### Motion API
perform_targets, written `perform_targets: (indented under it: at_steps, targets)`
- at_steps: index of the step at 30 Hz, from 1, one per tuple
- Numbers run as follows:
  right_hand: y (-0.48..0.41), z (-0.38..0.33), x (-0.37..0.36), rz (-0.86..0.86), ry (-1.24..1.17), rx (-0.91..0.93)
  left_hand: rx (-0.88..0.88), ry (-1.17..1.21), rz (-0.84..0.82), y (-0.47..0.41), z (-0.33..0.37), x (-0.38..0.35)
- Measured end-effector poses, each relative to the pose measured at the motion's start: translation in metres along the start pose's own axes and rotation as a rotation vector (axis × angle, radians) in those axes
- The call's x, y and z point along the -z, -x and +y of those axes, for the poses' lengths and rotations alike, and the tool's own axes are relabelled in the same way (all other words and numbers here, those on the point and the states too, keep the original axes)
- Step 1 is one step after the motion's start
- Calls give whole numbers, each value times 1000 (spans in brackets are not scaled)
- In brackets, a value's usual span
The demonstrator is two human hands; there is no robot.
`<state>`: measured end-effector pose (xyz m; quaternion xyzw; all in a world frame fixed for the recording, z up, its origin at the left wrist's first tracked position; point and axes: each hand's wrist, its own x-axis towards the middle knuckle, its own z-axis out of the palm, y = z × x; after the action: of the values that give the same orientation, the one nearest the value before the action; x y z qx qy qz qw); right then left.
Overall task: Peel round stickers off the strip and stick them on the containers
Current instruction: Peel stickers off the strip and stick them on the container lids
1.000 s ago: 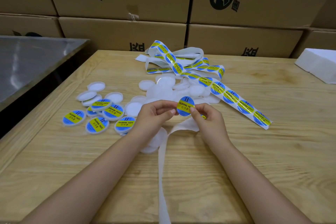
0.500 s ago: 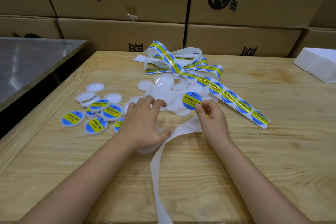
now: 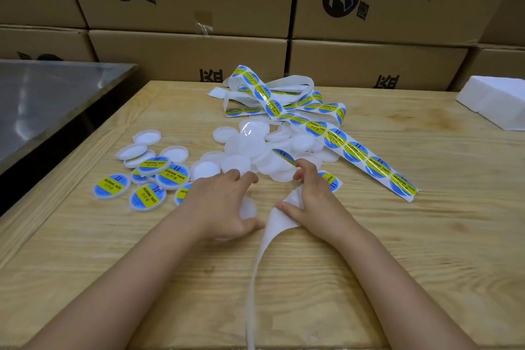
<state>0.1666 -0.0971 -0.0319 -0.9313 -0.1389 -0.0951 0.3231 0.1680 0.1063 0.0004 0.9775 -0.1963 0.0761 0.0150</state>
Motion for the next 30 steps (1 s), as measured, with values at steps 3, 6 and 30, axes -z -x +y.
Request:
perform_targets:
  at_steps: [3,6,30]
  targets:
    - [0,3,1,-8,-33,-2,19,151,21,-3,0,-2]
    - [-1,5,2,-11,-98,3,206,934,114,-9,8,4]
    - [-4,-15,10,144,-739,-137,488,2078,-167,-13,54,-4]
